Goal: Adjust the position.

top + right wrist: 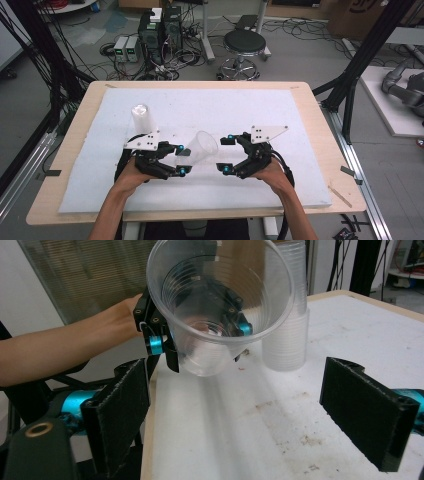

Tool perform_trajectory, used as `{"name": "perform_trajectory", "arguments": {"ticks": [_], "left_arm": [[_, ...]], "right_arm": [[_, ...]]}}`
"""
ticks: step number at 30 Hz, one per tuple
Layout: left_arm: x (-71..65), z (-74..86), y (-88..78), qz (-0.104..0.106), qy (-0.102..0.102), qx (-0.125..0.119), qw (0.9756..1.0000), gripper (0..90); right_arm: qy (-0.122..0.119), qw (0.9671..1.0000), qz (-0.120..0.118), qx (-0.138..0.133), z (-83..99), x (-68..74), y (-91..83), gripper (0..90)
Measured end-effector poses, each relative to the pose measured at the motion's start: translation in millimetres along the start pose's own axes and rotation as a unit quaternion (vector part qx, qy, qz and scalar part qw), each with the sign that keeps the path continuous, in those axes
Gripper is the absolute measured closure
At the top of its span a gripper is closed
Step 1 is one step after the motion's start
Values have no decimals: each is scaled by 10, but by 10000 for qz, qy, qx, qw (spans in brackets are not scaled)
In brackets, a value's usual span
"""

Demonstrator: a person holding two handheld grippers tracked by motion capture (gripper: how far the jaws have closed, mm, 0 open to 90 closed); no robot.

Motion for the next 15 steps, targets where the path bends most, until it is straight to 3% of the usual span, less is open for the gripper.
{"name": "perform_trajectory", "arguments": {"ticks": [15], "left_arm": [[-72, -34, 239, 207, 84, -310, 9993, 424]], "right_arm": [[-42, 9986, -336, -416, -52, 45, 151, 126]]}}
Point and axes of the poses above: each handheld gripper's, and its own axes: y roughly forward along the jaws, z roughly out of its underside, x roughly to its left, the point moved 7 cm from there along y, roughly forward along the jaws, and after that the axes turned 2 degrees about -y, right-handed, at the moved point
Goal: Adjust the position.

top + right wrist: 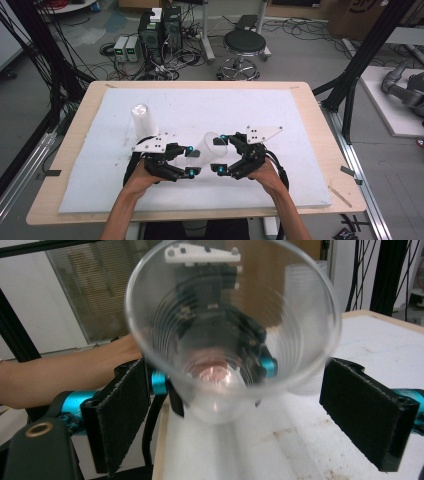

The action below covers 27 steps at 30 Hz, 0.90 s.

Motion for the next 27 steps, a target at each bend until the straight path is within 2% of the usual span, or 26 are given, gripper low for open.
{"name": "perform_trajectory", "arguments": {"ticks": [5, 16, 20, 27], "left_arm": [[-6, -9, 37, 29, 12, -34, 10000, 424], [-11, 10, 71, 69, 38, 45, 10000, 424], [-9, 26, 79, 72, 45, 123, 9999, 424], [-7, 30, 93, 84, 34, 123, 9999, 424]], "right_arm": [[23, 9998, -88, -155, -43, 3, 32, 126], [-7, 9996, -219, -172, -60, 21, 103, 134], [-28, 9995, -264, -192, -64, 25, 106, 145], [2, 9991, -337, -255, -79, 37, 93, 161]]}}
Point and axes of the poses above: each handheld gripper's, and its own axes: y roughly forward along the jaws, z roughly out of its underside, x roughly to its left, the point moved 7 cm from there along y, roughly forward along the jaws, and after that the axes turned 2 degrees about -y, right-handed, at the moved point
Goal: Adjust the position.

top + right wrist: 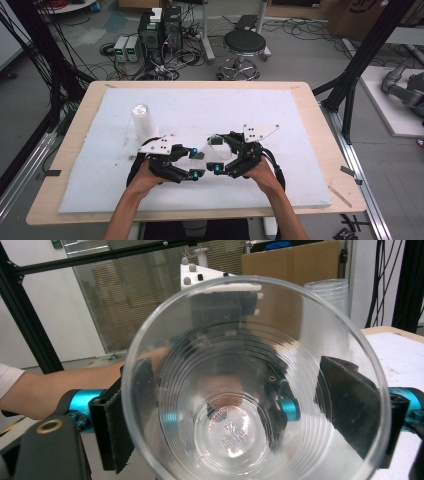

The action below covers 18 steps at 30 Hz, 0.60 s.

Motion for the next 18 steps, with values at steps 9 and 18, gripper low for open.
{"name": "perform_trajectory", "arguments": {"ticks": [9, 18], "left_arm": [[-4, 10, 11, 26, 41, 48, 10000, 424], [-2, 12, 7, 32, 38, 60, 10000, 424]], "right_arm": [[-83, 10000, 10, -14, -6, 11, -1, 274], [-115, 9999, 65, -58, 0, 4, -7, 329]]}}
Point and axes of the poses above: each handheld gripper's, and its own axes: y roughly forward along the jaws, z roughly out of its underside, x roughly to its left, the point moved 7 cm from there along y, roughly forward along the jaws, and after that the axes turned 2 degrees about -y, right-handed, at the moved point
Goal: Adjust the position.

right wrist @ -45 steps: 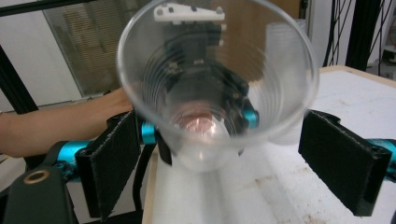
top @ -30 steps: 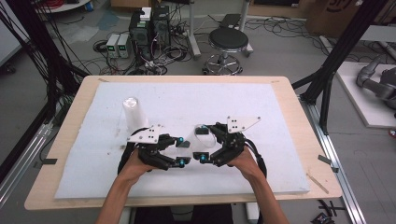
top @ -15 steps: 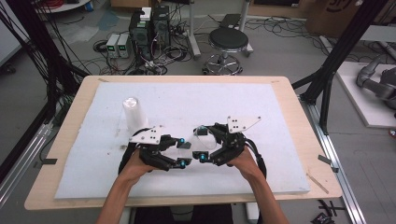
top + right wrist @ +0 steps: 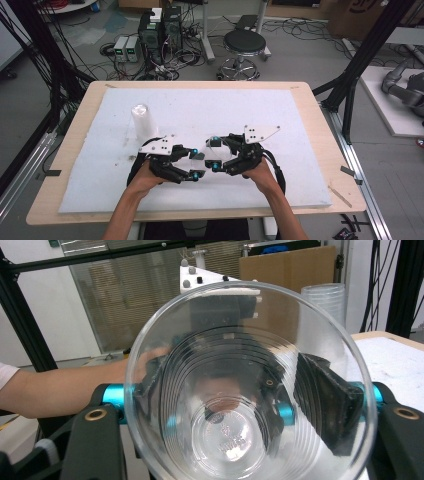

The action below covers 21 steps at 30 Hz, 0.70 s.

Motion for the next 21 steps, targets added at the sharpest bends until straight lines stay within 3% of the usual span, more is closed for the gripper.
{"name": "perform_trajectory", "arguments": {"ticks": [5, 6, 8, 16, 18, 21], "left_arm": [[-5, -3, -1, -7, 14, -2, 10000, 408], [4, -9, 10, -83, -72, -24, 9999, 341], [45, -6, 30, -356, -256, 41, 9990, 18], [38, 19, -62, -589, -176, 240, 9978, 17], [50, 44, -110, -796, -249, 357, 9959, 17], [77, 130, -210, -1190, -262, 668, 9903, 18]], "right_arm": [[5, 10000, -5, -1, 0, 2, -2, 333], [-11, 10000, 8, -2, -1, 2, -3, 333], [-3, 10000, 22, 17, 1, 0, -8, 332], [16, 9999, 167, 44, 1, -30, -52, 330], [37, 9997, 228, 86, -2, -42, -67, 330], [-10, 9988, 437, 240, -29, -75, -94, 330]]}}
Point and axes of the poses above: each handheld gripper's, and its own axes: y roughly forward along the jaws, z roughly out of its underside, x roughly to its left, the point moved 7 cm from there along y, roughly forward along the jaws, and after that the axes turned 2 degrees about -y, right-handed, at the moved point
